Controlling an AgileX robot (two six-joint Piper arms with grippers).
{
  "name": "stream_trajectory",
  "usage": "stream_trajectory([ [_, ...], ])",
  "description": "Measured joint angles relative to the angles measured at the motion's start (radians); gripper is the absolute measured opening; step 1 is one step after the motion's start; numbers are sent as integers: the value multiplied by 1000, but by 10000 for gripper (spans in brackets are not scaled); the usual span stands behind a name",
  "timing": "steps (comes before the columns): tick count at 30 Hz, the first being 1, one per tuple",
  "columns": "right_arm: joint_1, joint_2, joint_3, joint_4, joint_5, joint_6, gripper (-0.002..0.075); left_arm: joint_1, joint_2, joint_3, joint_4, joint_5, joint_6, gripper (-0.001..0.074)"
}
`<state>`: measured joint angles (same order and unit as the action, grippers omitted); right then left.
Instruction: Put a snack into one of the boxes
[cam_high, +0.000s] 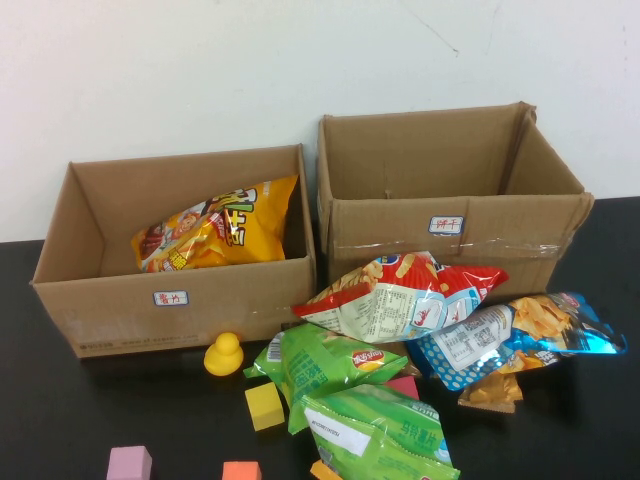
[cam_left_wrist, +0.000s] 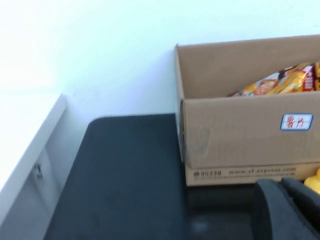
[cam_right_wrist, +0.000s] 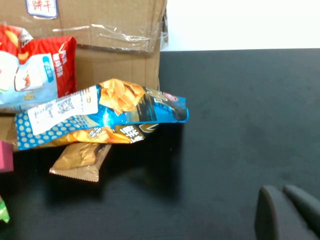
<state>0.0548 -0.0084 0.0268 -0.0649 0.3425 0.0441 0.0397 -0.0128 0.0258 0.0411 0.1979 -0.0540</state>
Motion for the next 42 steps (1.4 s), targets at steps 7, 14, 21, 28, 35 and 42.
stream_trajectory([
  [7,0,0,0,0,0,0,-1,12,0,0,-20,97,10,-3],
  [14,0,0,0,0,0,0,-1,12,0,-3,-22,128,19,-3],
  [21,0,0,0,0,0,0,-1,18,0,-4,-24,135,24,-3],
  [28,0,0,0,0,0,0,-1,20,0,-4,-24,135,21,-3],
  [35,0,0,0,0,0,0,-1,20,0,-4,-24,135,18,-3],
  [42,0,0,0,0,0,0,-1,20,0,-4,-24,135,18,-3],
])
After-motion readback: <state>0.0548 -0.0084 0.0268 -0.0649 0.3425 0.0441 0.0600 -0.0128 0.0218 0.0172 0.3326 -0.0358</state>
